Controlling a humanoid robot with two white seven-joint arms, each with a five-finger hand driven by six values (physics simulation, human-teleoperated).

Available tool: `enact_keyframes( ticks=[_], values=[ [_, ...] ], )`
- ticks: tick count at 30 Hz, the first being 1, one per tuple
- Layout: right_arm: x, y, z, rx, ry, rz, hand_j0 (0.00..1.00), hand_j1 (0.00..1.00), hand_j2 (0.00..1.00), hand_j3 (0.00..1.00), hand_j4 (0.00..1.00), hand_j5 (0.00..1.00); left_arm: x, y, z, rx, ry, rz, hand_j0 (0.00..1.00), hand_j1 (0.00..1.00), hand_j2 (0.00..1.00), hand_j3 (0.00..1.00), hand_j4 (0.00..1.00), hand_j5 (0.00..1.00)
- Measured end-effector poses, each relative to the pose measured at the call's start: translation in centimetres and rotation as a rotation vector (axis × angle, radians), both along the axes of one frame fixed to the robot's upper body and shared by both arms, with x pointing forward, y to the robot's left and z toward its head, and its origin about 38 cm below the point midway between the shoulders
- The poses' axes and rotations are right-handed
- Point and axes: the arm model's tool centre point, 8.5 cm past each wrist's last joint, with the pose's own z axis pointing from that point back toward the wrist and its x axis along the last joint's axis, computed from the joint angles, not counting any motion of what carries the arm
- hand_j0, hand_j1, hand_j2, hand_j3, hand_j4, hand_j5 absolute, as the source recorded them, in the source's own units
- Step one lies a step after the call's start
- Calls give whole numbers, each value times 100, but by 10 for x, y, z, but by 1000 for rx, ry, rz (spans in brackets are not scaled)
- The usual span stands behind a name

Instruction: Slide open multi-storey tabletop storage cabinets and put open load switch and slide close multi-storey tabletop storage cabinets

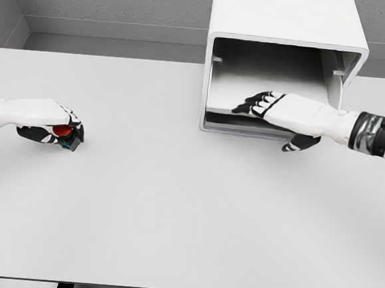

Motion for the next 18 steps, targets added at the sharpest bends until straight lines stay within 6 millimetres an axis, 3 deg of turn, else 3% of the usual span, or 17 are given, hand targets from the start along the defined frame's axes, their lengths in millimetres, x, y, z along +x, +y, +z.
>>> enact_keyframes(
  ticks=[8,13,18],
  values=[
    [-11,-9,3,-23,-39,31,100,100,100,100,100,100,-1,-1,4,5,-7,-9,40,40,40,40,40,40],
    [-2,-26,25,57,-56,-43,100,100,100,100,100,100,-6,-1,11,21,-19,-29,39,39,39,39,39,39],
    [5,-32,16,37,-25,-130,100,100,100,100,100,100,-15,-7,24,33,-41,-74,39,39,39,39,39,39]
  ],
)
